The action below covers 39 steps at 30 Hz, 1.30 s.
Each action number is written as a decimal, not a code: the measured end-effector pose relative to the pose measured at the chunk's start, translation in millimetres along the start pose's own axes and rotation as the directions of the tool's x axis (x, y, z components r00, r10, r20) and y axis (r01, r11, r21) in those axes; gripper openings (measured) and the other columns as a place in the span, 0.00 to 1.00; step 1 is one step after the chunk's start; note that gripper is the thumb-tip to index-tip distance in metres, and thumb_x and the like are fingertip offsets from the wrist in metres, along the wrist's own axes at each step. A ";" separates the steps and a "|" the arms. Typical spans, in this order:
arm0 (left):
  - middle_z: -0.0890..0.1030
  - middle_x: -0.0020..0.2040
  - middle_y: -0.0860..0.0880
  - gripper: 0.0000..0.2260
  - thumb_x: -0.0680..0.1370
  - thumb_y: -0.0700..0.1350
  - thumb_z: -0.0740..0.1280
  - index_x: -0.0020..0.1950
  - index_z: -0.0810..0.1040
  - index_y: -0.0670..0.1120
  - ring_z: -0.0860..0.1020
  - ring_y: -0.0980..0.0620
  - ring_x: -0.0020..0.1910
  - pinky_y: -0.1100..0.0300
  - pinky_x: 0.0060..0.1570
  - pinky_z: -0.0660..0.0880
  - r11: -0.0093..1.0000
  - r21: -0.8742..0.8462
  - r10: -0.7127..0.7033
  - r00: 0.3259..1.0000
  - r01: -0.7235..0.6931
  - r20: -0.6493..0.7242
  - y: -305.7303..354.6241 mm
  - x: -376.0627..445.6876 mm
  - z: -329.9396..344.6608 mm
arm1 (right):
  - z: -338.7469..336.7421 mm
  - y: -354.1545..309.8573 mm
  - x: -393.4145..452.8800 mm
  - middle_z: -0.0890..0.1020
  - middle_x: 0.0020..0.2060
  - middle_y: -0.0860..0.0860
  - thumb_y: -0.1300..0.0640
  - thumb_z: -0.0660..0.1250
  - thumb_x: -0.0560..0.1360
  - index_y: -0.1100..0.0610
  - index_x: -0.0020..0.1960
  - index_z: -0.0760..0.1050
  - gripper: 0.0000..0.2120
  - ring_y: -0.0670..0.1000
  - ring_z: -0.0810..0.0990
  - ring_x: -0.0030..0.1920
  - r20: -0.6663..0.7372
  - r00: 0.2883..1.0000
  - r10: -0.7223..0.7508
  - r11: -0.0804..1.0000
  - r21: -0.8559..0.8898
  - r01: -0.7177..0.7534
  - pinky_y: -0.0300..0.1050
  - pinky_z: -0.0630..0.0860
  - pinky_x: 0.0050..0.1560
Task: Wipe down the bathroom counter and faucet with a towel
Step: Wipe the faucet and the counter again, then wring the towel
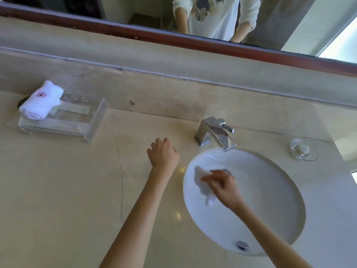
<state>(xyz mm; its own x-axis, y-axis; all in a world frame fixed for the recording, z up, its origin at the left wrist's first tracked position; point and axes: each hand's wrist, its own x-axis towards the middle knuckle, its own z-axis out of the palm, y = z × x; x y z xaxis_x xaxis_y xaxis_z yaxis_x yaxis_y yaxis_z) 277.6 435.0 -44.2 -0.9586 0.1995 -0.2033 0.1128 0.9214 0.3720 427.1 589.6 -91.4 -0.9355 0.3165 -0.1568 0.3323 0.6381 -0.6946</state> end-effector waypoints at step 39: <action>0.78 0.52 0.43 0.11 0.78 0.41 0.55 0.53 0.74 0.40 0.76 0.42 0.52 0.55 0.44 0.70 0.999 -0.018 -0.040 0.999 0.040 0.030 73.3 -170.3 86.7 | -110.6 159.1 -126.3 0.73 0.51 0.48 0.54 0.68 0.66 0.48 0.48 0.80 0.11 0.50 0.69 0.54 0.793 0.605 -0.080 0.634 -0.428 0.645 0.45 0.71 0.50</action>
<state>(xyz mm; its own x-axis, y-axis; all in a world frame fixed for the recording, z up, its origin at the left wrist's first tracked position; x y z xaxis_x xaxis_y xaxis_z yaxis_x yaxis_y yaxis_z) 471.8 497.5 -60.8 -0.9542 0.1723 -0.2447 0.0692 0.9225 0.3798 611.3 728.8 -104.5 -0.6871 -0.4160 -0.5957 -0.3414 0.9086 -0.2407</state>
